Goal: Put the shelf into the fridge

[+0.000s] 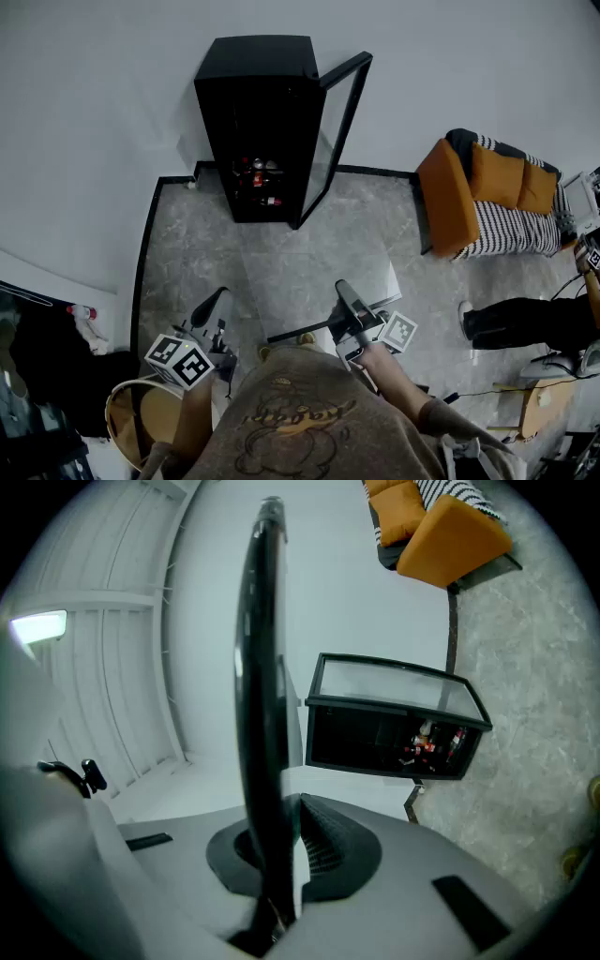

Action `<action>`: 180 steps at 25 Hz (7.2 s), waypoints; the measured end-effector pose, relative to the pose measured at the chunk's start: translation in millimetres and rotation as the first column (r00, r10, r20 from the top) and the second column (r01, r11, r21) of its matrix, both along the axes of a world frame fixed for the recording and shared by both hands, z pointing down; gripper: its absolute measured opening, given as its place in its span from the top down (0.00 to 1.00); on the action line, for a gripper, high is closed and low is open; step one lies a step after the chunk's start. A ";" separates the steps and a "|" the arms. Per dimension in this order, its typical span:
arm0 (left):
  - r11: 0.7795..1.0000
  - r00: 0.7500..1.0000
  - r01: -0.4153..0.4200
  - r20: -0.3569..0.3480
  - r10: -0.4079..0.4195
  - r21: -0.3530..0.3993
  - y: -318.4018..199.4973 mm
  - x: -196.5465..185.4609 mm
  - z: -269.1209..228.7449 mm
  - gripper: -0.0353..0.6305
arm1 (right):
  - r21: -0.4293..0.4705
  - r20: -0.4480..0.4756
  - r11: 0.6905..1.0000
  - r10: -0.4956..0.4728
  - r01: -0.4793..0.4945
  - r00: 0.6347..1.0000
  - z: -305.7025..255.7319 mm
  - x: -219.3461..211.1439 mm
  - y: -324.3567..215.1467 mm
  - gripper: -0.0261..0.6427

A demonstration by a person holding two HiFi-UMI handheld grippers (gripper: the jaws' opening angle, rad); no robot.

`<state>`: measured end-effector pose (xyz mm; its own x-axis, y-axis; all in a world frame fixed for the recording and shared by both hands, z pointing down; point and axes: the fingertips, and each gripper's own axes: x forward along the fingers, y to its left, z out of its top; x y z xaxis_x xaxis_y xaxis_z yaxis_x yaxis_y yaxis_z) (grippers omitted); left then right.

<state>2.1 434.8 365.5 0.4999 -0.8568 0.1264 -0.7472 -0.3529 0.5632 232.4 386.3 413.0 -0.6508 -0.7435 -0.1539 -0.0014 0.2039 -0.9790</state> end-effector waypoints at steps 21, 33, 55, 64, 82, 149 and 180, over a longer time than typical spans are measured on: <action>0.998 0.998 -0.056 0.002 0.056 -0.009 4.2 -7.1 14.5 0.95 | -0.002 0.027 1.000 0.027 -0.027 0.999 1.8 -13.9 3.0 0.92; 0.997 0.997 -0.078 -0.005 0.078 -0.008 -21.0 -29.9 24.6 0.95 | -0.019 0.046 0.998 0.053 -0.052 0.998 18.0 -42.1 -14.4 0.92; 0.996 0.996 -0.092 0.003 0.092 -0.016 -133.6 -63.2 18.0 0.95 | -0.059 0.063 0.997 0.049 -0.045 0.997 30.9 -86.1 -122.7 0.92; 0.998 0.998 -0.068 0.002 0.068 -0.017 -192.7 -67.7 10.2 0.95 | -0.069 0.066 0.998 0.001 0.003 0.998 29.5 -102.3 -179.8 0.92; 1.000 1.000 0.014 -0.019 -0.015 -0.024 -290.0 -65.6 -3.7 0.95 | -0.052 0.064 0.991 -0.122 0.125 0.990 26.7 -115.5 -281.8 0.92; 0.957 0.969 -0.244 -0.007 0.246 -0.155 -450.0 -118.5 98.6 0.95 | -0.175 0.070 0.963 0.222 -0.207 0.973 191.6 -200.7 -423.2 0.92; 0.955 0.972 -0.232 0.007 0.237 -0.183 -443.3 -130.4 124.4 0.95 | -0.219 0.009 0.941 0.265 -0.257 0.964 267.5 -215.3 -479.4 0.92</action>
